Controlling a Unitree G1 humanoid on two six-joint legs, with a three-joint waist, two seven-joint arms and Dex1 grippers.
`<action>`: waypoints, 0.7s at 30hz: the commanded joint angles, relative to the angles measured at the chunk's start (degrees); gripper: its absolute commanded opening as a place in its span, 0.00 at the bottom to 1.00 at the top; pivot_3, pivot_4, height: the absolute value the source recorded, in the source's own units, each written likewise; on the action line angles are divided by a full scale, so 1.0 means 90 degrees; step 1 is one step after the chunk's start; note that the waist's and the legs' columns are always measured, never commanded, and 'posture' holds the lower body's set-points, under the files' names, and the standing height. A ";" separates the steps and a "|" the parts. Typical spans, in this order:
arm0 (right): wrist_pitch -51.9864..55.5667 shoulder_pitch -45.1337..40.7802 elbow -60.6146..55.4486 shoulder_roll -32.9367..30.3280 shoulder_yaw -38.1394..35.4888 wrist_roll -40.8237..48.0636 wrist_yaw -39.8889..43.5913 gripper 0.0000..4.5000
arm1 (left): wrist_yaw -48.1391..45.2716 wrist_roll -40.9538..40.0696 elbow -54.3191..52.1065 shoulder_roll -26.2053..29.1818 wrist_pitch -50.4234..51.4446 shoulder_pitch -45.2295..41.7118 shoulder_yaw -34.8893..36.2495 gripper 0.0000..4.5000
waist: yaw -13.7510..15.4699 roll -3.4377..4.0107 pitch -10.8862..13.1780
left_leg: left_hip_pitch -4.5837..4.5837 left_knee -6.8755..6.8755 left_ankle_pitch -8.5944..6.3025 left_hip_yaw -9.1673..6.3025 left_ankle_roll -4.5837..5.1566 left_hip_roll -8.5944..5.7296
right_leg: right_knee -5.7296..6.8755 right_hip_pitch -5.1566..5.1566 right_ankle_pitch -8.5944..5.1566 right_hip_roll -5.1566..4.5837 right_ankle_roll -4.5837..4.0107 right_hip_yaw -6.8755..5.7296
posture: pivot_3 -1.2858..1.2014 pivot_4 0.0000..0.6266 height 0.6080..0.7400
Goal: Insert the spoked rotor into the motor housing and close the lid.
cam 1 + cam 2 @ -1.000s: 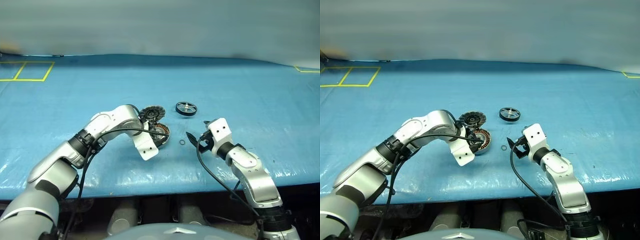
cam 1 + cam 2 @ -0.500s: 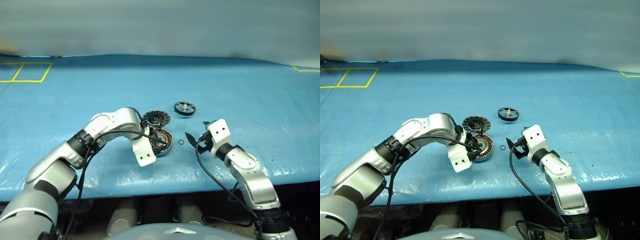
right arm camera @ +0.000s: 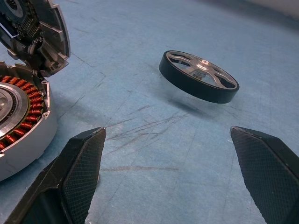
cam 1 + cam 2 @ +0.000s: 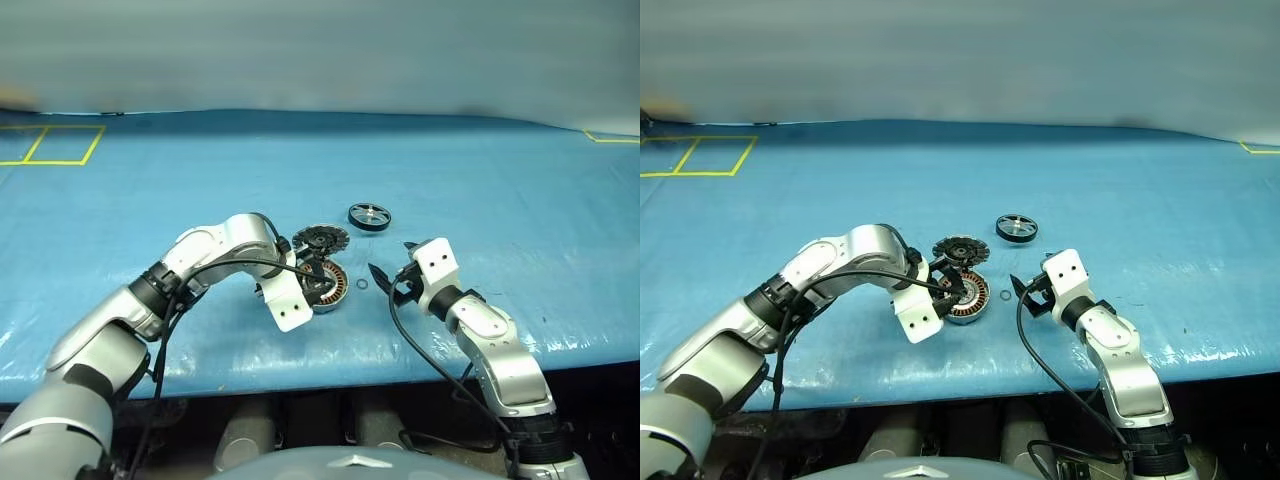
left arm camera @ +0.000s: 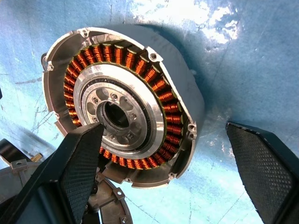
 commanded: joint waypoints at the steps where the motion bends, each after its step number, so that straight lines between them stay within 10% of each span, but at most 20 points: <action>1: -0.0147 -0.0053 -0.0082 0.0004 -0.0075 0.0068 0.0029 1.00 | -0.0401 -0.0748 -0.0588 0.0253 0.0320 0.0168 0.0337 0.99 | -0.0003 0.0001 0.0001 | -0.0001 0.0000 0.0000 0.0000 0.0000 0.0000 | 0.0000 -0.0002 0.0000 0.0000 -0.0001 0.0000 | 0.52 0.24 1.00; 13: 0.0064 0.0131 -0.0164 0.0036 -0.0114 0.0378 0.0208 1.00 | -0.0498 -0.2820 -0.1919 0.0846 0.2566 0.1667 0.1663 0.99 | 0.0006 0.0008 0.0005 | 0.0013 0.0001 0.0002 -0.0004 -0.0004 0.0001 | -0.0001 0.0000 -0.0002 -0.0003 0.0001 -0.0003 | 0.52 0.24 1.00; 21: 0.0180 0.0240 -0.0322 0.0132 0.0089 0.0388 0.0257 1.00 | 0.1080 -0.4010 -0.2275 -0.0007 0.4103 0.2928 0.3008 0.99 | 0.0012 0.0019 0.0011 | 0.0017 -0.0001 0.0001 -0.0012 -0.0004 0.0002 | -0.0008 -0.0003 -0.0001 -0.0009 0.0002 -0.0008 | 0.52 0.24 1.00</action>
